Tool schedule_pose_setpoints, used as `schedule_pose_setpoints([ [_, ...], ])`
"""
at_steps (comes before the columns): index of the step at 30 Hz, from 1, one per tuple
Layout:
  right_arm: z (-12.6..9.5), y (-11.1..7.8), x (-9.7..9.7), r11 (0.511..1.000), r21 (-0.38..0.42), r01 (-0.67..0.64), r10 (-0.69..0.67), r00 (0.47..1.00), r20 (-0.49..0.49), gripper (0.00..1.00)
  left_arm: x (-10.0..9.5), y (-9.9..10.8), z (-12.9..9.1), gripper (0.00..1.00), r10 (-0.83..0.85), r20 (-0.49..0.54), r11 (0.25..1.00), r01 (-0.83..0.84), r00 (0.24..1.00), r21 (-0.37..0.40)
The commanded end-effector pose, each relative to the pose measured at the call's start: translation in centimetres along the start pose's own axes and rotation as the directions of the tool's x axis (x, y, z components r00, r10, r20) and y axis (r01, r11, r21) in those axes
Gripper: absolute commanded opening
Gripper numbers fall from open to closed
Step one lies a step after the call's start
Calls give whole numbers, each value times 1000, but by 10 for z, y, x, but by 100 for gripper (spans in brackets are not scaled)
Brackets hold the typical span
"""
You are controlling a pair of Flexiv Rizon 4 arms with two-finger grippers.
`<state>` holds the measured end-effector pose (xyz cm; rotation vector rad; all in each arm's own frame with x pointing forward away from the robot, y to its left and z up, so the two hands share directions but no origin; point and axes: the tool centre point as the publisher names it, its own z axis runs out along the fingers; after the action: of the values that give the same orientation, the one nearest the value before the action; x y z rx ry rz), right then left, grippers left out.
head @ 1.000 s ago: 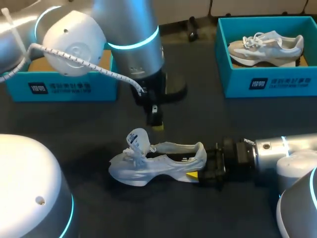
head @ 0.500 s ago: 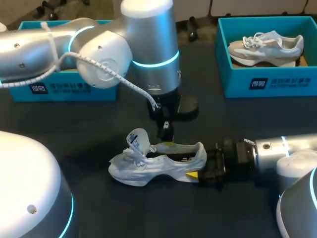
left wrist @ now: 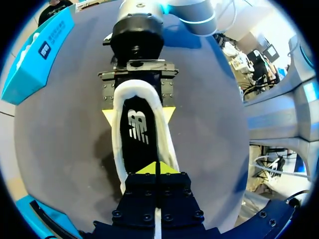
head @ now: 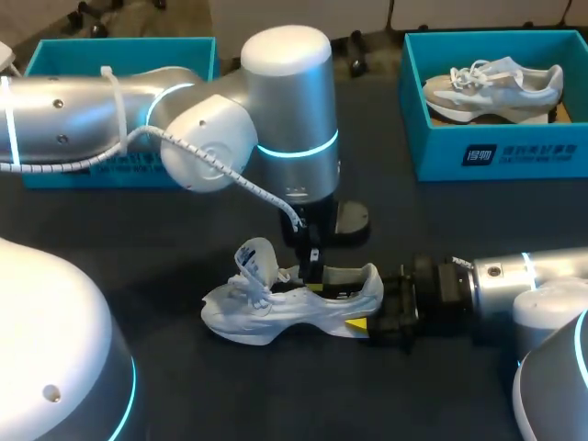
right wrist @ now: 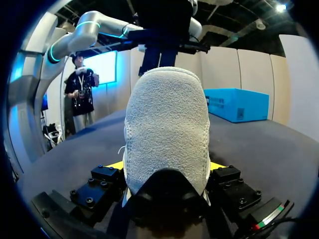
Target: Take the shoe out of the shoebox, open the shoe tongue, remove and reinsert the insole, then place the shoe into the shoebox
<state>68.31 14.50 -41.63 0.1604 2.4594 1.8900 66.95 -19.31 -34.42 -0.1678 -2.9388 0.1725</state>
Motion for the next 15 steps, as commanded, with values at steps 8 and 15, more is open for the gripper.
schedule_pose_setpoints([
  [8,1,0,0,1000,2,0,0,1000,2,0,5,15,15,0,4,-18,1000,-4,1000,-20],
  [15,1,0,0,1000,2,0,0,1000,2,0,15,21,28,0,9,-39,999,-11,999,-42],
])
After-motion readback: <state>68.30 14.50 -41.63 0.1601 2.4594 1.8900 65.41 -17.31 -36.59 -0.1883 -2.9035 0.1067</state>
